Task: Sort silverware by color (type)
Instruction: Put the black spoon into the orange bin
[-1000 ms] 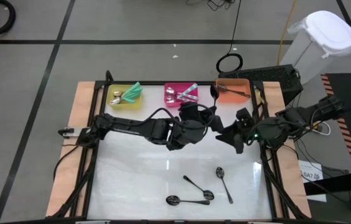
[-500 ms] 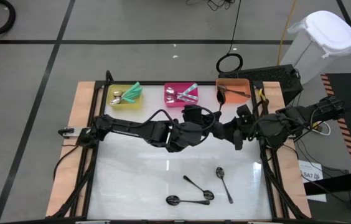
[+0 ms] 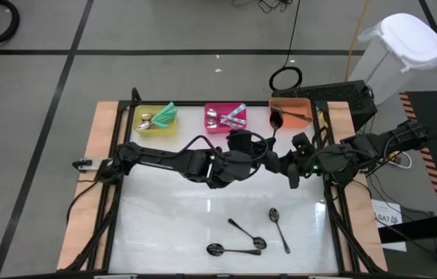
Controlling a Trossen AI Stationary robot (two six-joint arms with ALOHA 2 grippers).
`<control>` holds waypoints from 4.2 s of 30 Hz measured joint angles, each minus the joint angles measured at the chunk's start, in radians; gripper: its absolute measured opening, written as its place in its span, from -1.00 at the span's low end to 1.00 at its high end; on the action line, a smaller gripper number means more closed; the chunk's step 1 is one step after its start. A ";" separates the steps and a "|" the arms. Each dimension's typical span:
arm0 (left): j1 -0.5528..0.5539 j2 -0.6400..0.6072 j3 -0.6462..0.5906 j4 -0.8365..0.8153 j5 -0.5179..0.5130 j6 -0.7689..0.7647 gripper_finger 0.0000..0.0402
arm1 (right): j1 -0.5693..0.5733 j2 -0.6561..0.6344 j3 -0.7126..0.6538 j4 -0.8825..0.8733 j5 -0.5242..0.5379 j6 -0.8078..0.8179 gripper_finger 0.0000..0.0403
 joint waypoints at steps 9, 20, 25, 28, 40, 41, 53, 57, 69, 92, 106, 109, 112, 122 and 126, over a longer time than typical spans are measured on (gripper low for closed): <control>-0.001 -0.001 0.000 -0.010 0.024 0.009 -0.97 | -0.032 -0.024 -0.001 -0.059 -0.010 0.031 -0.98; -0.013 -0.111 0.000 -0.470 0.110 -0.161 -0.41 | -0.142 -0.167 0.022 -0.356 -0.041 0.122 -0.99; -0.014 -0.170 0.000 -0.725 0.214 -0.139 -0.38 | -0.273 -0.116 0.187 -0.624 -0.139 0.053 -0.99; -0.008 -0.203 0.000 -0.826 0.270 -0.084 -0.38 | -0.373 -0.038 0.312 -0.769 -0.184 -0.058 -0.99; 0.059 -0.237 0.000 -0.944 0.517 0.264 -0.38 | -0.737 0.300 0.530 -0.989 -0.507 -0.472 -1.00; 0.065 -0.237 -0.001 -0.944 0.529 0.289 -0.38 | -0.761 0.323 0.529 -0.988 -0.539 -0.511 -1.00; 0.102 -0.267 0.000 -1.165 0.553 0.478 -0.38 | -1.017 0.513 0.529 -0.987 -0.601 -0.775 -1.00; 0.110 -0.291 -0.001 -1.164 0.554 0.548 -0.38 | -1.090 0.567 0.529 -0.987 -0.601 -0.852 -1.00; 0.180 -0.306 -0.001 -1.161 0.587 0.725 -0.38 | -1.247 0.747 0.529 -0.987 -0.600 -1.013 -1.00; 0.284 -0.306 -0.001 -1.046 0.738 0.778 -0.38 | -1.431 0.792 0.479 -0.984 -0.464 -1.267 -1.00; 0.251 -0.305 -0.001 -1.046 0.726 0.739 -0.38 | -1.464 0.780 0.166 -0.971 -0.331 -1.251 -0.99; 0.251 -0.305 -0.001 -1.046 0.726 0.742 -0.38 | -1.464 0.780 0.166 -0.960 -0.331 -1.244 -0.98; 0.251 -0.305 -0.001 -1.046 0.724 0.746 -0.38 | -1.464 0.780 0.166 -0.948 -0.330 -1.236 -0.98; 0.251 -0.305 -0.001 -1.011 0.734 0.758 -0.38 | -1.463 0.814 0.166 -0.887 -0.281 -1.231 -0.98; 0.251 -0.305 -0.001 -1.002 0.737 0.757 -0.38 | -1.463 0.838 0.166 -0.868 -0.279 -1.230 -0.98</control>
